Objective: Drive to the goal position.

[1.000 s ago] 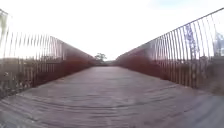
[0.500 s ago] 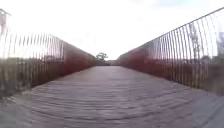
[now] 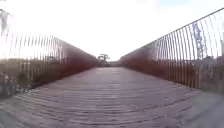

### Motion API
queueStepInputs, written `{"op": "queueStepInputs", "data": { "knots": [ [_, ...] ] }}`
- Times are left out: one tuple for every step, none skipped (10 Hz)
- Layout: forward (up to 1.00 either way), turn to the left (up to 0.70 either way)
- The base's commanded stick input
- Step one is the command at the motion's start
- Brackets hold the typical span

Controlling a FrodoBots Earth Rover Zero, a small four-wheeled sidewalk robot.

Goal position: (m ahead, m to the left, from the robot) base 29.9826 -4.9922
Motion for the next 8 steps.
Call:
{"op": "queueStepInputs", "data": {
  "knots": [
    [0.7,0.0],
    [0.7,0.0],
    [0.7,0.0],
    [0.7,0.0],
    [0.7,0.0],
    [0.7,0.0],
    [0.7,0.0],
    [0.7,0.0]
  ]
}}
